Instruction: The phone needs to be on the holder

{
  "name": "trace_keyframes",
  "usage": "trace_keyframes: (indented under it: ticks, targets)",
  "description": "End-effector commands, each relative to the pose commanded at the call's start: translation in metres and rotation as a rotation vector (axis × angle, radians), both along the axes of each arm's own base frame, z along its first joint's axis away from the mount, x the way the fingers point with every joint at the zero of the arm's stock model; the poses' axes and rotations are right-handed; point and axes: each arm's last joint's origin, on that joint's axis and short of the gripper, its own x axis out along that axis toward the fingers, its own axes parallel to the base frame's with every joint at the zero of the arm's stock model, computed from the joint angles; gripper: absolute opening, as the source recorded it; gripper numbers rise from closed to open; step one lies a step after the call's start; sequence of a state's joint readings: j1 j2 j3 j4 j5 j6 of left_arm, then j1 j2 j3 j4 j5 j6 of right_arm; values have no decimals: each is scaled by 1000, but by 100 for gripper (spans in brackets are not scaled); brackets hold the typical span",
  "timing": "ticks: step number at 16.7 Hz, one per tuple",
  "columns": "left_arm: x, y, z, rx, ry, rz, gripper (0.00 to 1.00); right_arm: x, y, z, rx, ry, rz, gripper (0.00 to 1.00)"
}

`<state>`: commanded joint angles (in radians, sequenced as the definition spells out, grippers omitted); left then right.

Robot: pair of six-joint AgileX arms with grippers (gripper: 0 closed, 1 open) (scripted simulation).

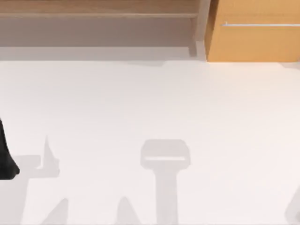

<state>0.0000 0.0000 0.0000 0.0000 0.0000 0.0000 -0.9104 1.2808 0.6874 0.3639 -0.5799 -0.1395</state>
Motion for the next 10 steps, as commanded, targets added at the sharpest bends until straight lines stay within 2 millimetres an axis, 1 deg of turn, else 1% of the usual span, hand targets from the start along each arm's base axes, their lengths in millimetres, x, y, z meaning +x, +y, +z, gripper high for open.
trace_keyframes:
  ticks: [3,4,6,10]
  targets:
    - [0,0,0,0,0,0,100,16,2,-45,64,110,58,0]
    - [0,0,0,0,0,0,100,21,3,-54,67,132,76,0]
    - [0,0,0,0,0,0,100,28,1,-61,52,147,96,0]
    - [0,0,0,0,0,0,100,28,1,-61,49,148,98,0]
